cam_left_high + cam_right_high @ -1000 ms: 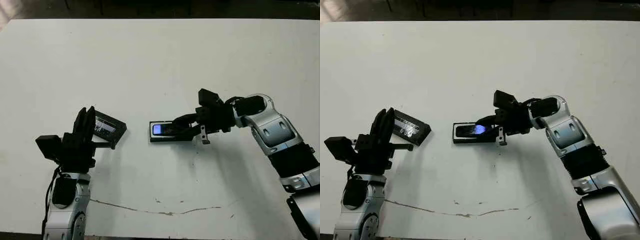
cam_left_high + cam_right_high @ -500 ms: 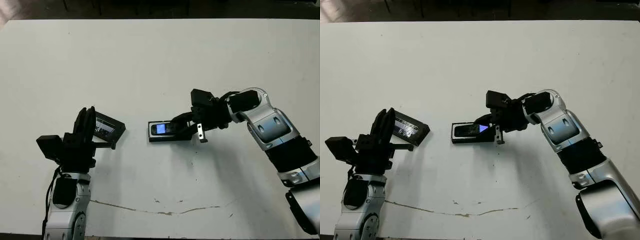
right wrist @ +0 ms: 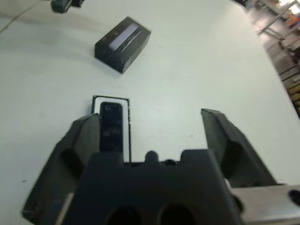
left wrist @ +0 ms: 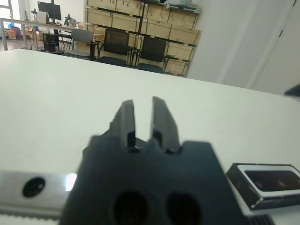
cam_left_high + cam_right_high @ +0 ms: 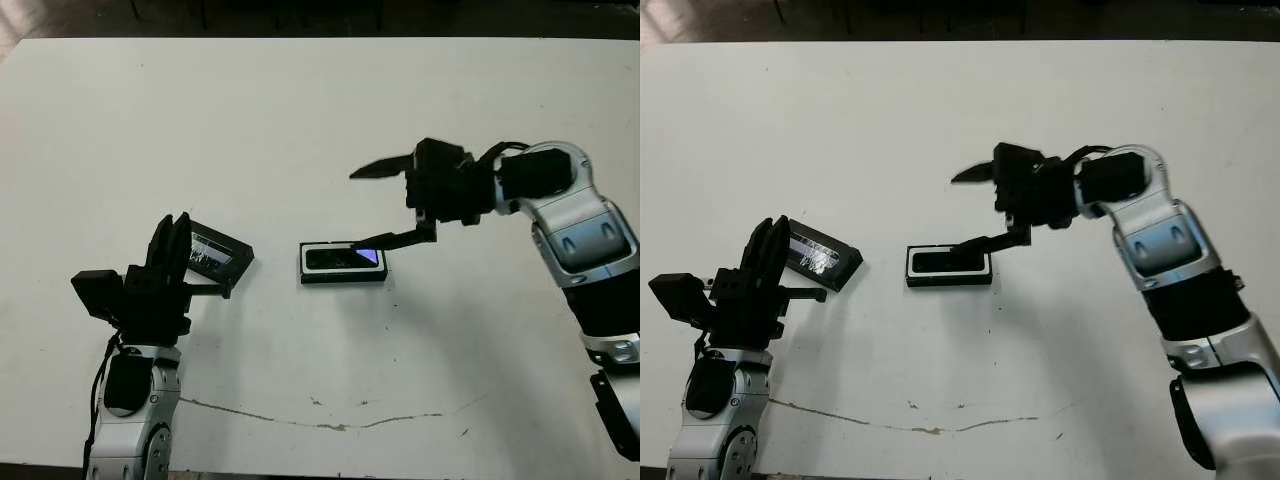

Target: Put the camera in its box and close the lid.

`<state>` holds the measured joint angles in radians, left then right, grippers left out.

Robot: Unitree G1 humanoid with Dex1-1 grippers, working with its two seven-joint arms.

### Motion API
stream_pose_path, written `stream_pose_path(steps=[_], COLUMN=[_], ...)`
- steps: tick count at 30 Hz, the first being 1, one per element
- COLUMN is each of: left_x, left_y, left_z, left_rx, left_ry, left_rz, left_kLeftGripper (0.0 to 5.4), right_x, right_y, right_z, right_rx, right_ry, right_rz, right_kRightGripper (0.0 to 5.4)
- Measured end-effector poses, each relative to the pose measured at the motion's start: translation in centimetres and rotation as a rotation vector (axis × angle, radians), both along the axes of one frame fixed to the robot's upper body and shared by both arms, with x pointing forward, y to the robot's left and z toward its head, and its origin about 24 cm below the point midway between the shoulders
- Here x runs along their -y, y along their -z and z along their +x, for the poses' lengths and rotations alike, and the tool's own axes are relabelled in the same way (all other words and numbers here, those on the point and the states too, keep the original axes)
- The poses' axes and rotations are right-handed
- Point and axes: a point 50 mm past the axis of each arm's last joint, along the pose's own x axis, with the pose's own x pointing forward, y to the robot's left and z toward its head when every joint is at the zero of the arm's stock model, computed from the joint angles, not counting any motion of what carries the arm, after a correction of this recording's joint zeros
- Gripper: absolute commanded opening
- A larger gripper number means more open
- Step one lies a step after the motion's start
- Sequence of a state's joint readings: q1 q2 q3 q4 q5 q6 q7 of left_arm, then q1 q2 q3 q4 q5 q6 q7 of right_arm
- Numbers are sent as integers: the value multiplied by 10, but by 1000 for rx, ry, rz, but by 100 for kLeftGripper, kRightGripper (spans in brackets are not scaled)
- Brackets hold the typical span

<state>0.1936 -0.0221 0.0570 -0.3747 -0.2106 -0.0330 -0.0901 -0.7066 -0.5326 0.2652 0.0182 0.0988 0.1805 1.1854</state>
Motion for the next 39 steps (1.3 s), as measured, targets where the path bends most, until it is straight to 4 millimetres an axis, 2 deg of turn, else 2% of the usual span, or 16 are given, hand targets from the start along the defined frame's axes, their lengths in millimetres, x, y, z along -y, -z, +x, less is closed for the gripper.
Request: stream_pose_path(steps=[3, 6, 9, 12, 14, 19, 24, 27, 32, 36, 39], left_x=[-1, -1, -5, -17, -28, -51, -51, -43, -38, -42, -44], left_y=[0, 0, -5, -15, -25, -73, -135, -158, -158, -150, -148], left_z=[0, -1, -1, -2, 1, 12, 35, 44, 57, 71, 80], left_rx=[0, 1, 14, 44, 60, 49, 5, -33, -175, -286, -306], left_ry=[-1, -4, -10, -11, 4, 149, 409, 495, 539, 561, 564], left_rz=[1, 5, 25, 96, 177, 486, 835, 1013, 1221, 1348, 1439], left_kLeftGripper=[0, 0, 0, 0, 0, 0, 0, 0, 0, 0, 0], right_x=[8, 21, 30, 37, 41, 48, 45, 44, 45, 47, 48], right_y=[-4, -11, -6, 8, 18, 35, 40, 41, 42, 42, 42], right_z=[0, -2, -9, -17, -22, -30, -30, -30, -31, -31, -30], right_rx=[17, -5, 11, 47, 38, -18, -38, -53, -85, -83, -81], right_ry=[32, 152, 324, 495, 537, 552, 540, 528, 540, 543, 549], right_rz=[70, 247, 440, 530, 535, 497, 481, 483, 477, 476, 478], right_kRightGripper=[534, 538, 516, 455, 409, 293, 182, 117, 2, 1, 1])
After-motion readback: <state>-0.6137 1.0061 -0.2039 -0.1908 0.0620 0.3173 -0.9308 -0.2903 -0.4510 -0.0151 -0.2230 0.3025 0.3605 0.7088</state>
